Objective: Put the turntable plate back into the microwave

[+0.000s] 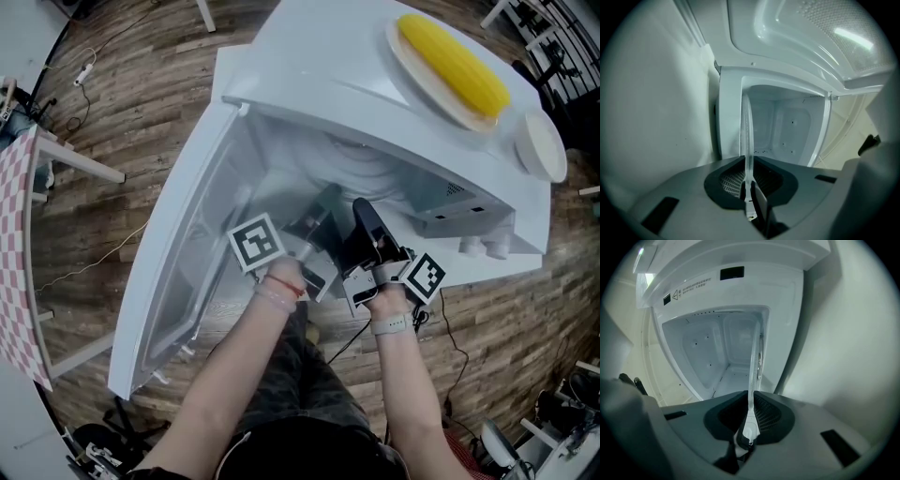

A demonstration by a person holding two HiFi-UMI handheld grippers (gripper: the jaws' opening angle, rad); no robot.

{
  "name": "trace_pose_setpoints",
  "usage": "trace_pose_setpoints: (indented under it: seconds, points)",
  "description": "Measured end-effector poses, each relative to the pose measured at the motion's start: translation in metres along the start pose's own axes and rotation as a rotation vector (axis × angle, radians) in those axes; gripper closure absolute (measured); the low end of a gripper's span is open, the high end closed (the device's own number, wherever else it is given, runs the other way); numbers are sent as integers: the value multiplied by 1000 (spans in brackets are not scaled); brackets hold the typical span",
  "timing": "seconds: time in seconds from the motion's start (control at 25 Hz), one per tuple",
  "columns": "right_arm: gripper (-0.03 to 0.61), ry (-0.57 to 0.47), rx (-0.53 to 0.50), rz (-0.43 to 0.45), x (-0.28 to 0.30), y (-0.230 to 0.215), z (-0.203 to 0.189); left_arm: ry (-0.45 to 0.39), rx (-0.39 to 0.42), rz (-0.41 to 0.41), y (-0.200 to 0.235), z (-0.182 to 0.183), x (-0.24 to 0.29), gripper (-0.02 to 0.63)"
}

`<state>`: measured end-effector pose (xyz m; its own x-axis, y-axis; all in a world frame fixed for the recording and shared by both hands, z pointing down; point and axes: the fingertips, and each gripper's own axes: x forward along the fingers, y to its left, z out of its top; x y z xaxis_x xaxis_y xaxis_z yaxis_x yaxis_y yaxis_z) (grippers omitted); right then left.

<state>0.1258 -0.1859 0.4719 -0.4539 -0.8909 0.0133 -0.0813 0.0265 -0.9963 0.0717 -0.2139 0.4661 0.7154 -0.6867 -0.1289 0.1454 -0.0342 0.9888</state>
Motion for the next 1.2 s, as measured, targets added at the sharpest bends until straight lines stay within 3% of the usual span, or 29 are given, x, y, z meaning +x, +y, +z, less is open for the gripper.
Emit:
trace_pose_setpoints:
  seconds: [0.52,1.2]
  points:
    - [525,-77,47,-7,-5,-6,24,75,13,13,4,-17,0,575]
    - [525,-78,21,-33,-13,-12,20,56,-2,41,14,-17,-5,575]
